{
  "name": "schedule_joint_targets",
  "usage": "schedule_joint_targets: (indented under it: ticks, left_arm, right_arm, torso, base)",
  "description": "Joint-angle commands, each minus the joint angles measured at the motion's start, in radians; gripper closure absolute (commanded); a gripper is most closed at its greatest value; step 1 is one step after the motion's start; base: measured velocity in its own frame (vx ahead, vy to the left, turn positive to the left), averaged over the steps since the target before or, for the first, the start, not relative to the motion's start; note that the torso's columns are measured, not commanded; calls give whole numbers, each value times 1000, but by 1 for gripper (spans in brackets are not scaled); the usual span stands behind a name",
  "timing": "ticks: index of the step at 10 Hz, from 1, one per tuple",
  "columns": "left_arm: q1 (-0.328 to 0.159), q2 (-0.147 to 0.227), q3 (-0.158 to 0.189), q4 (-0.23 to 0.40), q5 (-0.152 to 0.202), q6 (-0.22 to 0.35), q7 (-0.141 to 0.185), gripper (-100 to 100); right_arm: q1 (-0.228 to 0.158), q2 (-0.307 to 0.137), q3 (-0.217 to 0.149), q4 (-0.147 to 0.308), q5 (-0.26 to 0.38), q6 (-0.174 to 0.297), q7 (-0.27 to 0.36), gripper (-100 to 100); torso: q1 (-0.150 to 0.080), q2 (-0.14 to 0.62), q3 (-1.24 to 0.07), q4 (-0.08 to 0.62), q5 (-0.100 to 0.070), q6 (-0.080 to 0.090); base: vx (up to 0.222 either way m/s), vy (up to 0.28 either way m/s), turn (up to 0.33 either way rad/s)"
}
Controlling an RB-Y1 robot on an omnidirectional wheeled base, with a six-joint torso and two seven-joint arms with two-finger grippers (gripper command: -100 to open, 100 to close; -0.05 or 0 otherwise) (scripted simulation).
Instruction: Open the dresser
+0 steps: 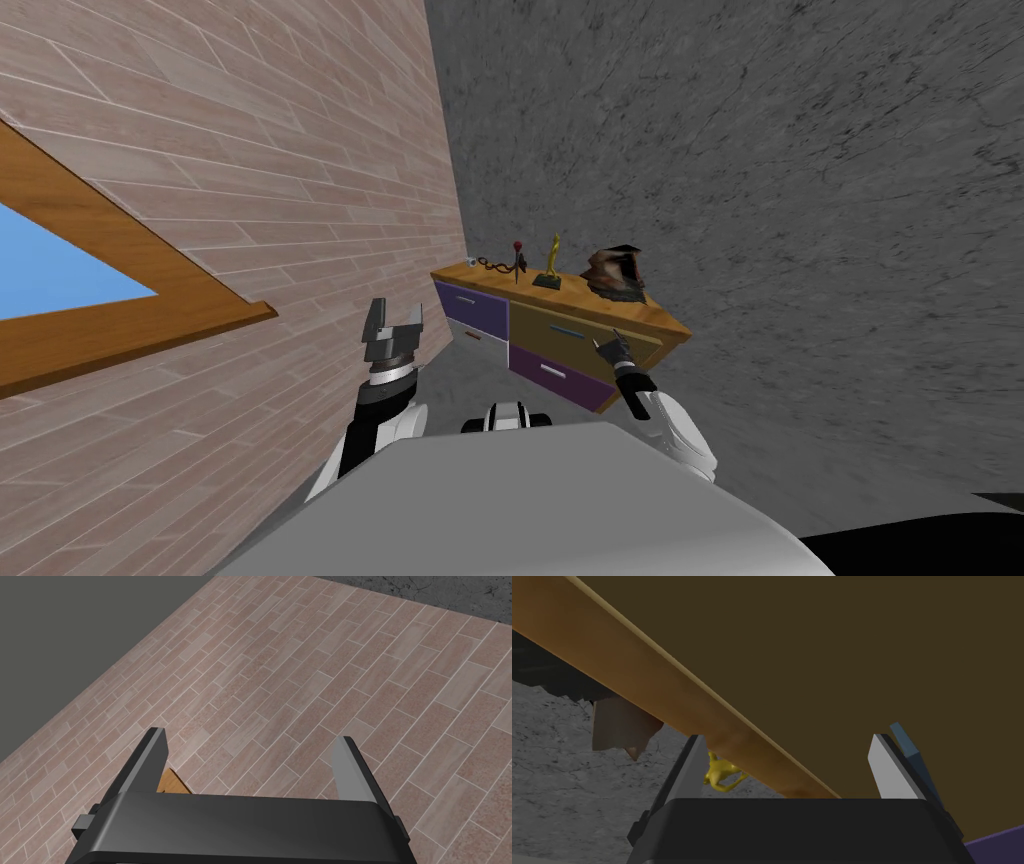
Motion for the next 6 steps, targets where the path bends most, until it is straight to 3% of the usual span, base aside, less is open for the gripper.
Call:
schedule_joint_targets:
  ticks: [1, 6]
  left_arm:
    - [0, 0, 0, 0, 0, 0, 0, 0]
    - [0, 0, 0, 0, 0, 0, 0, 0]
  right_arm:
    - [-21, 57, -24, 35, 41, 9, 71, -100]
    - [-44, 206, -42, 64, 80, 23, 132, -100]
  torso:
    - [-2, 0, 0, 0, 0, 0]
    - [-4, 4, 2, 1, -1, 0]
  base:
    - [107, 147, -118]
    - [55, 82, -76]
